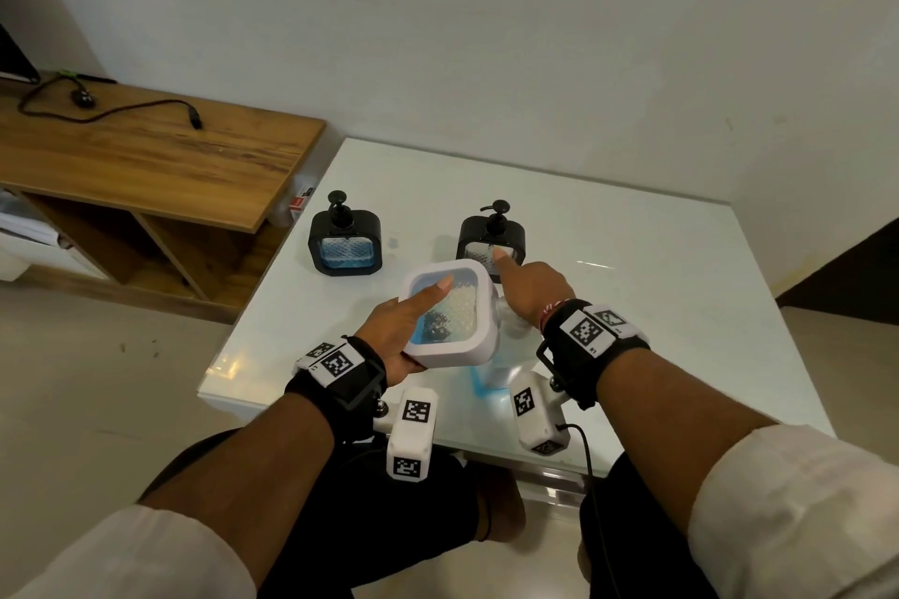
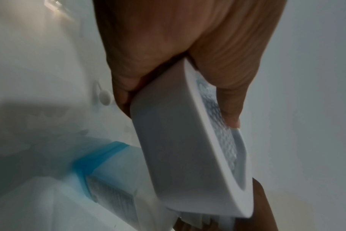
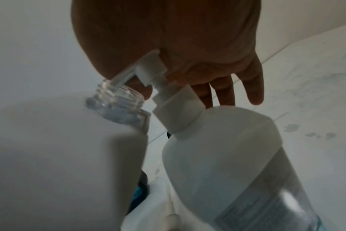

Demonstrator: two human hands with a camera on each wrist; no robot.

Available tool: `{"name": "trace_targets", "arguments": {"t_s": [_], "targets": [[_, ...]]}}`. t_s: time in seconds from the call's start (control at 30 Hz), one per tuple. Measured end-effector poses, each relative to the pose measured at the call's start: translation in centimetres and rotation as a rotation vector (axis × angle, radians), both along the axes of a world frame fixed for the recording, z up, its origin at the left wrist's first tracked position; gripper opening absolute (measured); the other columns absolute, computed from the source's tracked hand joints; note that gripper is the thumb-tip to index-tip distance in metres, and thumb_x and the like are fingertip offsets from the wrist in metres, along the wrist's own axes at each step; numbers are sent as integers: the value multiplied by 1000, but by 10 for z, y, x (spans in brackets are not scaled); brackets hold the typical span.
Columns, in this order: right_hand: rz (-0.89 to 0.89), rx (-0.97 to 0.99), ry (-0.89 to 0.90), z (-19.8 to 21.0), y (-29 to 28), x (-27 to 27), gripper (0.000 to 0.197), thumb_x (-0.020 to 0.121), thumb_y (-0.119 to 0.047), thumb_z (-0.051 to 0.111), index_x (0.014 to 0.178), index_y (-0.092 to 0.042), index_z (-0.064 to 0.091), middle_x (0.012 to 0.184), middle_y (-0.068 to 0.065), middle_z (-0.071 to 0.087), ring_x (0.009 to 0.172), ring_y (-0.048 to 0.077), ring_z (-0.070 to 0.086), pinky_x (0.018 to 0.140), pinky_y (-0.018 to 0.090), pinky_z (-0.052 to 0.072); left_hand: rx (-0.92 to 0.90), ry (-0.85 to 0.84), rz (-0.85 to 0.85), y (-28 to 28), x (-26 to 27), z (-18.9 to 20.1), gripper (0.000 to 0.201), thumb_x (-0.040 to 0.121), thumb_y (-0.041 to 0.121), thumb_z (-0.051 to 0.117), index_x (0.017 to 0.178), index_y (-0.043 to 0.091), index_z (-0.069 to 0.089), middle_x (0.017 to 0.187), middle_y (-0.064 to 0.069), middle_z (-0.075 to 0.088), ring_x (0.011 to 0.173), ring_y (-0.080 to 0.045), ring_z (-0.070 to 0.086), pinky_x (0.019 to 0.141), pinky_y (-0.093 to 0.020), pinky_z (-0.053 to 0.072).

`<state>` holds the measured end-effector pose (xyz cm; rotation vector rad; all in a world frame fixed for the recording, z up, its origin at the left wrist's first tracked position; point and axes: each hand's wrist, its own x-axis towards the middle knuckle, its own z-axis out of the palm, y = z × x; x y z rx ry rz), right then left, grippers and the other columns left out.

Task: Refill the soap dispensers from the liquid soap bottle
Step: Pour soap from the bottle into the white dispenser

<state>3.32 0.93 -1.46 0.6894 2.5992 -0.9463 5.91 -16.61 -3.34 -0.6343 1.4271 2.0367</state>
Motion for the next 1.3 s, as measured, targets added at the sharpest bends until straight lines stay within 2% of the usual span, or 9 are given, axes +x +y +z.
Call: {"name": "trace_targets", "arguments": {"t_s": [0.17,0.43,0.57,0.7,0.77,0.93,1.13,1.23,1.3], "targets": [[26,-27,41,5,-1,1,69,99,-59,24,125,-6,59,127,17,59,114,31,54,92,33,37,9,1,3,0,0,1,59,63,38,85,116,17,67,120,-16,73,109,-37,69,99,-62,52],[9,-34,-26,1,-2,0,69,98,-61,28,134,-7,53,133,16,56,118,31,53,97,34,37,4,1,-3,-1,-1,-1,76,56,40,88,125,16,67,121,-16,73,113,-38,69,97,-62,53],[2,-62,17,0,-1,0,68,99,-60,27,128,-6,58,128,15,59,115,30,54,94,33,37,-3,5,11,-1,2,0,77,54,39,89,125,15,67,122,-16,73,113,-39,69,99,-65,51],[10,-142,56,4,-1,-2,67,101,-56,23,128,-5,58,132,16,57,117,30,52,101,34,35,-1,11,17,-1,2,1,78,54,40,88,125,16,66,123,-15,73,115,-38,68,99,-63,52],[0,-156,38,3,1,-3,66,102,-54,25,130,-4,57,133,16,56,115,28,52,99,32,34,1,15,20,0,1,1,77,53,40,87,124,16,68,123,-15,73,116,-37,67,99,-63,52],[-24,-126,-41,-6,2,-3,66,100,-55,30,134,-4,54,136,16,55,123,32,51,102,34,35,6,6,3,0,0,-1,71,55,39,88,120,17,68,121,-16,73,113,-38,69,98,-63,52],[-37,-131,51,-2,5,-3,68,99,-58,27,123,-4,62,124,16,62,111,30,56,90,33,37,16,6,3,-1,2,1,65,56,38,86,116,17,68,121,-15,73,114,-38,68,101,-63,51],[-46,-97,60,-2,7,-3,68,100,-57,27,123,-4,62,124,16,62,111,30,57,90,33,37,20,27,1,1,1,2,66,57,39,86,116,17,69,120,-15,74,105,-35,70,101,-62,51],[-55,-53,32,-5,6,-2,66,99,-56,28,123,-5,61,123,15,62,104,29,56,86,32,38,17,29,-6,2,0,2,68,57,39,86,118,17,69,119,-15,74,100,-34,70,101,-62,51]]}}
